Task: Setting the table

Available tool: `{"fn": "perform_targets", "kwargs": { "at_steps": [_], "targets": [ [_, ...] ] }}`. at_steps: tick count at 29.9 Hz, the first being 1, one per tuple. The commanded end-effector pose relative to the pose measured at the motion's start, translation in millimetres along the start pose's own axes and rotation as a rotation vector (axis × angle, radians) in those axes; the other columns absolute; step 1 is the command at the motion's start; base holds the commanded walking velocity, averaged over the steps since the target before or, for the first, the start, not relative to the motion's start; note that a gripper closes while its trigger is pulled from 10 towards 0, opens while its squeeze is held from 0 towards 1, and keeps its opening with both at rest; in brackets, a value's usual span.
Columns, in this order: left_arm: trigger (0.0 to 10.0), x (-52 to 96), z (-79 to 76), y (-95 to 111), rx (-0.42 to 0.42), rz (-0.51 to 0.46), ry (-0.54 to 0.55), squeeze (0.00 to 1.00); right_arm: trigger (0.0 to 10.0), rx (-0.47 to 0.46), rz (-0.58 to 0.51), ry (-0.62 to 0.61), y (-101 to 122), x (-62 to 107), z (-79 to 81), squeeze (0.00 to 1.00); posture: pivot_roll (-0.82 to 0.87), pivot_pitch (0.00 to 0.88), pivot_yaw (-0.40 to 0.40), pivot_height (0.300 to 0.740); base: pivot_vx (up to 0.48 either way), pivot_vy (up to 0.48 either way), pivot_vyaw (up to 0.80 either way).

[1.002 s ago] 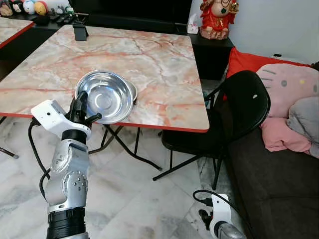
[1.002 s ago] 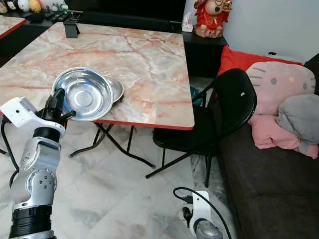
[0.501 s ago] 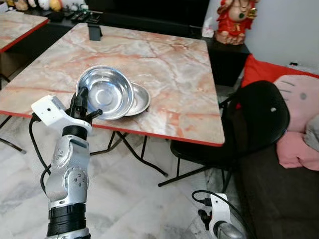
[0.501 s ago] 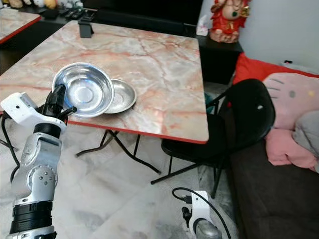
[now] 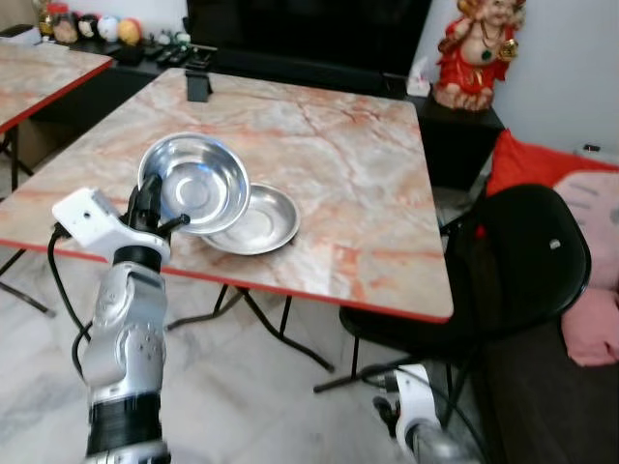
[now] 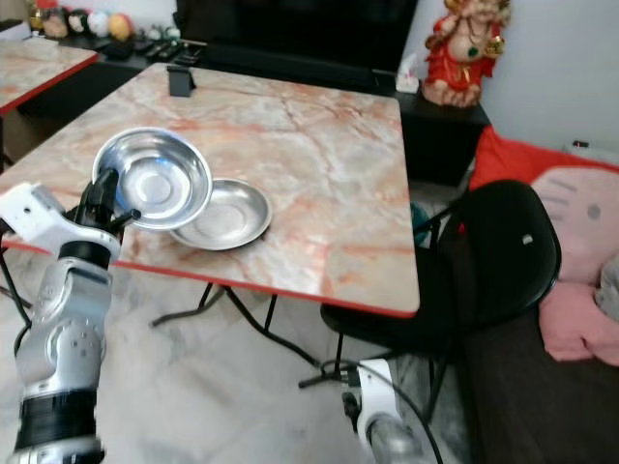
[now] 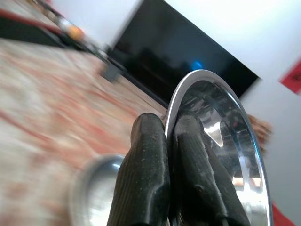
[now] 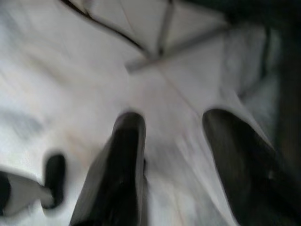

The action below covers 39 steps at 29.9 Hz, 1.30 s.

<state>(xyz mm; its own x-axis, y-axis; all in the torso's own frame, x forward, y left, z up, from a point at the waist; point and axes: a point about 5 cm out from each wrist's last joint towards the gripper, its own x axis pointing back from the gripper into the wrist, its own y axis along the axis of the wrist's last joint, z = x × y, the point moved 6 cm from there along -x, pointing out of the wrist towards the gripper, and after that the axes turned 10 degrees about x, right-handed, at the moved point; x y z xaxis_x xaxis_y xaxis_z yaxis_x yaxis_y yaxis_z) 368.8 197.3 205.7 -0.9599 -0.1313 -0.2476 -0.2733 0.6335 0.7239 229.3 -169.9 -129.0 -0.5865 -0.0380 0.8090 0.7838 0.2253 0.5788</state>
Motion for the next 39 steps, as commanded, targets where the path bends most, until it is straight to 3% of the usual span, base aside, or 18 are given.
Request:
{"fn": "perform_targets", "kwargs": {
  "at_steps": [1,21,26,30,35,39],
  "targets": [
    [10.0,-3.6,-6.0,8.0,-0.017,-0.02,-0.021,0.0,10.0,0.004,-0.02,0.001,9.4,-1.4,0.5,0.0,0.04,0.0,-0.105,0.74,0.292,0.0,0.0],
    [10.0,-4.7,0.0,-2.3,-0.024,0.032,0.0,0.0,10.0,0.011,-0.014,0.012,9.4,-1.7,2.9,0.0,0.04,0.005,-0.098,0.74,0.241,0.0,0.0],
    [10.0,-0.9,10.2,-12.6,0.013,0.094,0.042,0.0,10.0,0.014,-0.014,0.013,9.7,-1.8,3.2,0.0,0.03,0.009,-0.097,0.74,0.0,0.0,0.0],
    [10.0,5.0,28.0,-13.2,0.06,0.127,0.124,0.0,10.0,0.015,-0.014,0.018,9.7,-1.8,3.8,0.0,0.03,0.013,-0.096,0.74,0.0,0.0,0.0],
    [10.0,9.1,50.0,0.0,0.052,0.129,0.212,0.0,10.0,0.036,-0.007,0.02,9.3,-1.9,4.3,0.0,0.04,0.018,-0.093,0.74,0.0,0.0,0.0],
    [10.0,12.7,60.6,1.1,-0.017,0.17,0.237,0.0,10.0,0.032,-0.007,0.022,9.1,-1.9,4.7,0.0,0.04,0.018,-0.093,0.74,0.0,0.0,0.0]
  ]
}}
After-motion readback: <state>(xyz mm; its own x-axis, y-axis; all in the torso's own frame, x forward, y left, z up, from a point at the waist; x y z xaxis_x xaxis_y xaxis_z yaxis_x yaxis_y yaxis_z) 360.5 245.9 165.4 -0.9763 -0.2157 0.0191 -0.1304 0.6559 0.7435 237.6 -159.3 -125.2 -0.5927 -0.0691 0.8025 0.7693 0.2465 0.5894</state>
